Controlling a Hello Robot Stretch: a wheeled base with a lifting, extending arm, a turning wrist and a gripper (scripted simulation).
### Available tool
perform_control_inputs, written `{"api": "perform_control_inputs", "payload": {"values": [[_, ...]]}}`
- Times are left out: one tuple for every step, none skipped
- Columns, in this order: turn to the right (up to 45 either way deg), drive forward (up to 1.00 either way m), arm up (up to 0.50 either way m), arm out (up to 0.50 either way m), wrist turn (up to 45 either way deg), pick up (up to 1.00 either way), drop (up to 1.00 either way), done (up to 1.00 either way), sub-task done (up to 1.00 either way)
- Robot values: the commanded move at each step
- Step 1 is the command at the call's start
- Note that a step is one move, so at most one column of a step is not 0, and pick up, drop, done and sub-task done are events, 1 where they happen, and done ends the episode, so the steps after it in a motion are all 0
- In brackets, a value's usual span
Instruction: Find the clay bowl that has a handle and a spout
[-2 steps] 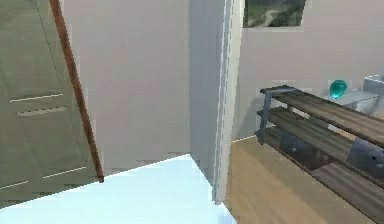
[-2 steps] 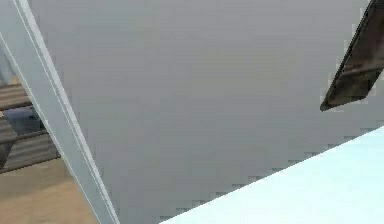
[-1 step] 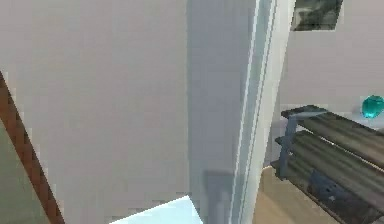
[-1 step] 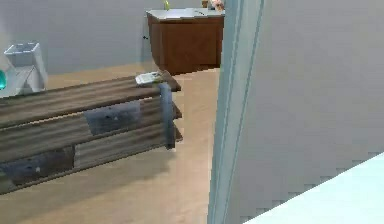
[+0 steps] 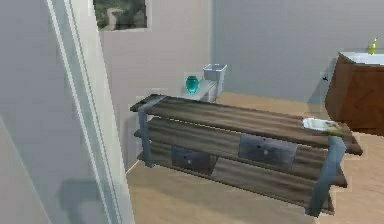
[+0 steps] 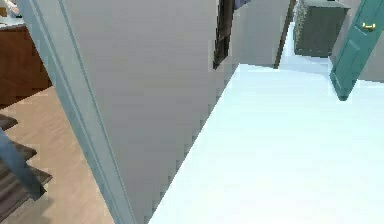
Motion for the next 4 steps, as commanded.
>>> {"api": "perform_control_inputs", "payload": {"values": [[18.0,0.0,0.0,0.0,0.0,0.0,0.0,0.0,0.0],[0.0,0.3,0.0,0.0,0.0,0.0,0.0,0.0,0.0],[24.0,0.0,0.0,0.0,0.0,0.0,0.0,0.0,0.0],[0.0,0.8,0.0,0.0,0.0,0.0,0.0,0.0,0.0]]}}
